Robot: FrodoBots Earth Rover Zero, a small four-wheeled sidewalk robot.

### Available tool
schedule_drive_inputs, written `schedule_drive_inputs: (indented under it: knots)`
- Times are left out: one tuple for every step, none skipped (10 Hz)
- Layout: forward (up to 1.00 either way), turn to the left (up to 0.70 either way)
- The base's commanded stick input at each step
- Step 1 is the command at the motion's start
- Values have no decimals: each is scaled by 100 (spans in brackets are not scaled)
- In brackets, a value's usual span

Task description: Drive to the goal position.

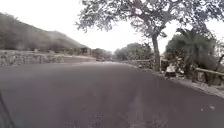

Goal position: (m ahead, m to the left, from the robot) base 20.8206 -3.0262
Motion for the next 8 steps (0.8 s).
schedule_drive_inputs:
  knots:
    - [70,0]
    - [70,0]
    - [70,0]
    - [70,0]
    - [70,0]
    - [70,0]
    - [70,0]
    - [70,0]
